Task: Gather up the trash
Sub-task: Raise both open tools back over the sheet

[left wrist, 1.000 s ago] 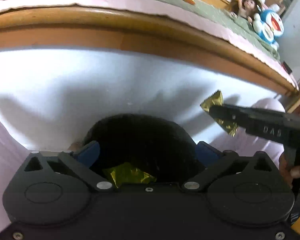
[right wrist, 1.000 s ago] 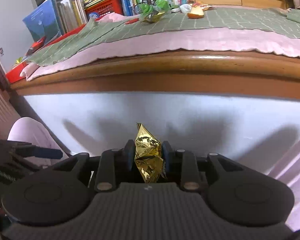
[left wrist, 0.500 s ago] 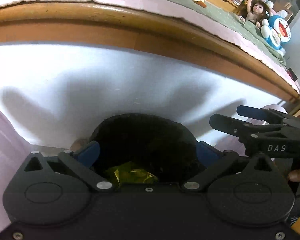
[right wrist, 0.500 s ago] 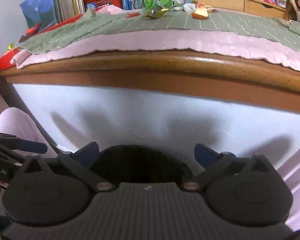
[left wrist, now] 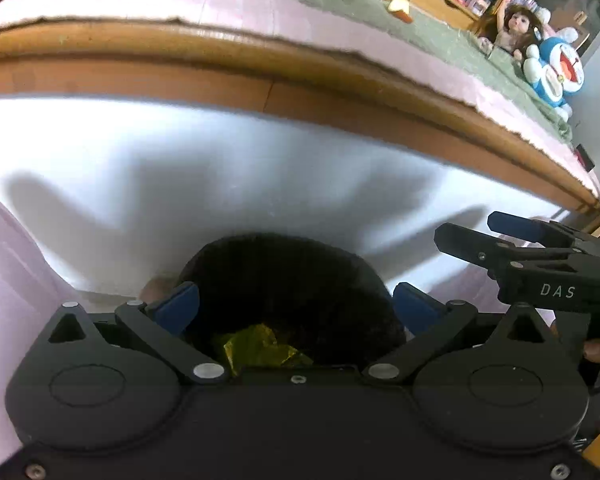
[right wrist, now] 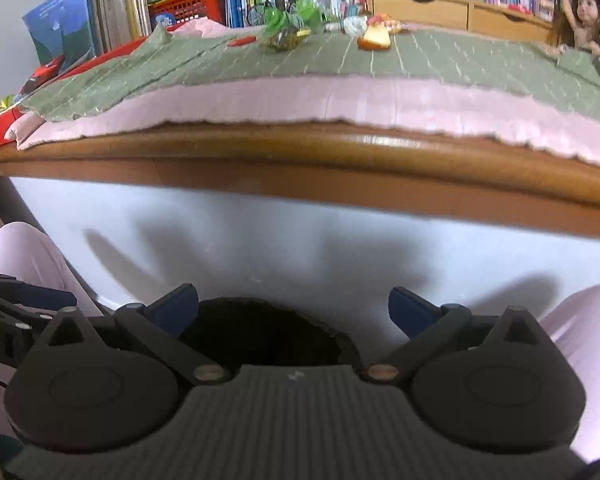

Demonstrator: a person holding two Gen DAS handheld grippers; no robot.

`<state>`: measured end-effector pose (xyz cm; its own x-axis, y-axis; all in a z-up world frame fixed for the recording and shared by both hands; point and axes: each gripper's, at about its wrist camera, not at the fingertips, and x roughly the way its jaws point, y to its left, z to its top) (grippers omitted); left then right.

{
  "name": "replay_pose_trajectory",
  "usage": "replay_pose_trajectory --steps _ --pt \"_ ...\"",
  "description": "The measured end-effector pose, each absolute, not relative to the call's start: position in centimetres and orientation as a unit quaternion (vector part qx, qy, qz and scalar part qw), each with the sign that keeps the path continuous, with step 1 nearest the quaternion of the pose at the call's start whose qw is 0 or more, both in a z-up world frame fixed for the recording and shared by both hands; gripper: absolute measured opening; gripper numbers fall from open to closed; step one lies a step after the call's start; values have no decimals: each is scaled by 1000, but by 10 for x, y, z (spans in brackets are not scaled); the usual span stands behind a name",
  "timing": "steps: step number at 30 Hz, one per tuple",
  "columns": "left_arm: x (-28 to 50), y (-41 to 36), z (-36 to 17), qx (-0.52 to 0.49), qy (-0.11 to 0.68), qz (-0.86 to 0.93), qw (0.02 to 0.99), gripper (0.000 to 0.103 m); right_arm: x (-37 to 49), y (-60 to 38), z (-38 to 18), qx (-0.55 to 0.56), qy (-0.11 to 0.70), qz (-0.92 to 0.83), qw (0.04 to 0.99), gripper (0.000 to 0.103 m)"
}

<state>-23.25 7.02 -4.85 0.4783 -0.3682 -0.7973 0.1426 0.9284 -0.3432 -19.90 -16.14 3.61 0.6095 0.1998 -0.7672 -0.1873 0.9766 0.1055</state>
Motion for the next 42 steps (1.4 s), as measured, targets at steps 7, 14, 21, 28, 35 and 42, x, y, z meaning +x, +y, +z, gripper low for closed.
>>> replay_pose_trajectory --steps 7,14,21,28,35,42 --pt "-220 73 -20 -113 464 -156 865 103 -188 -170 72 -2 386 112 916 103" --pt "-198 73 23 -87 417 -183 886 103 -160 -183 105 -23 333 103 937 103" --pt "-154 61 77 -45 326 -202 922 103 -116 -195 139 -30 299 119 946 103" --pt "-77 32 80 21 289 -170 942 103 -49 -204 140 -32 315 98 943 103" --pt "-22 6 57 87 249 -156 952 103 7 -218 109 -23 338 84 937 101" --pt "16 0 37 62 273 -181 943 96 56 -224 77 -8 375 101 922 93"
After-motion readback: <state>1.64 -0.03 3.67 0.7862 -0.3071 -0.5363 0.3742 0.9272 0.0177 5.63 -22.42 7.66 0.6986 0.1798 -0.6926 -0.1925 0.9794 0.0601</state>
